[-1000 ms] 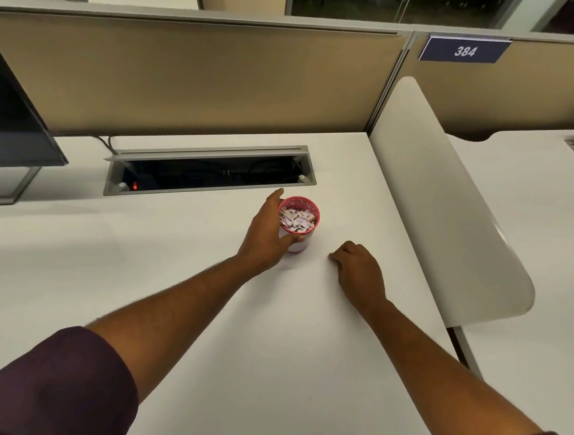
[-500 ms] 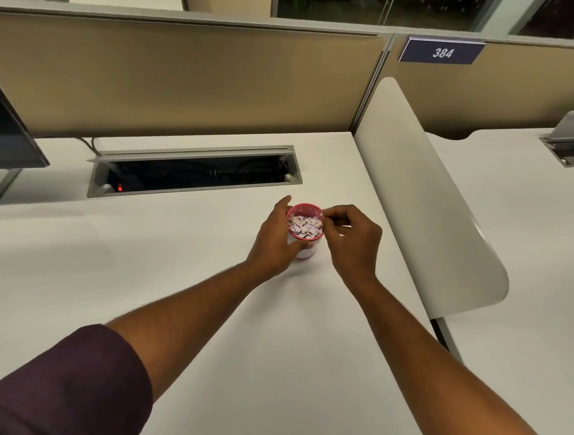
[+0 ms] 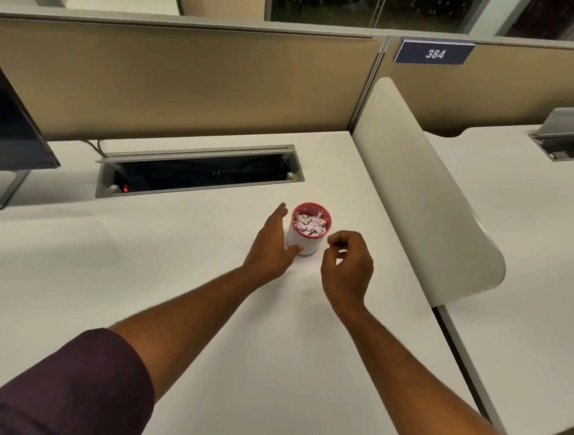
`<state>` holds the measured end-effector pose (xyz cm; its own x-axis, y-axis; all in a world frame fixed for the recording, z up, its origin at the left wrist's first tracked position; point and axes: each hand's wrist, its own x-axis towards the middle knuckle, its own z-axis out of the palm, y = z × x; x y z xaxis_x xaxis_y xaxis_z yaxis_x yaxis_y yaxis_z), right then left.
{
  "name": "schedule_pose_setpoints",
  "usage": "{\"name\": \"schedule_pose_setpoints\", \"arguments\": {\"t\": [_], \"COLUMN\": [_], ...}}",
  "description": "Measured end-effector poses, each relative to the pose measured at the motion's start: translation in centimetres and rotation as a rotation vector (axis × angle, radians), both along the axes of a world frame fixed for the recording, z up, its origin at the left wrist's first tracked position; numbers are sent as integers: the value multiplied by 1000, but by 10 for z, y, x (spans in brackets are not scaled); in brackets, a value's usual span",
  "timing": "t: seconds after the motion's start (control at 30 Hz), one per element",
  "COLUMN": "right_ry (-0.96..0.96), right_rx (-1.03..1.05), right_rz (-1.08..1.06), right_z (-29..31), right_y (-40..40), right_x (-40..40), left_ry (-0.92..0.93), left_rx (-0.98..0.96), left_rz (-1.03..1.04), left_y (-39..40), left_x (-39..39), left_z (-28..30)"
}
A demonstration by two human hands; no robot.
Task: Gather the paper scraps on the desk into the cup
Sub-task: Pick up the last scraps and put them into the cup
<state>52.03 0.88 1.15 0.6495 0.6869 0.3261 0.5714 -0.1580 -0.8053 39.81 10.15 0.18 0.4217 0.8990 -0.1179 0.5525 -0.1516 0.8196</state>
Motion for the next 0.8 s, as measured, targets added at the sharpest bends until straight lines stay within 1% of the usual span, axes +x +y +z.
{"name": "schedule_pose_setpoints", "arguments": {"t": [0.1,0.2,0.33,0.43,0.57,0.67,0.8], "right_ry": [33,28,-88,-169,-255,-319,-438], "right_rx": [-58,-167,-301,-425,-453,-468,-480], "right_rz": [6,132,334,442,581,702,804], "right_z": [-22,-48,-75,-86,-86,-83,-84], "right_y": [-19,-34,-45,-48,-54,-59,-73], "right_x": [-26,-52,-91,-129,-190,-243,-298], "left_ry": [72,141,227,286,355,447,524], "left_rx": [26,63,135,168,188,215,285], "left_rz": [30,11,33,36,28,-10,-63], "left_y": [-12,-30,-51,-64,-81,-93,-108], "left_x": [-47,-113,-196,-252,-325,-375,-423], "left_z": [-13,-31,-46,-50,-56,-63,-71]}}
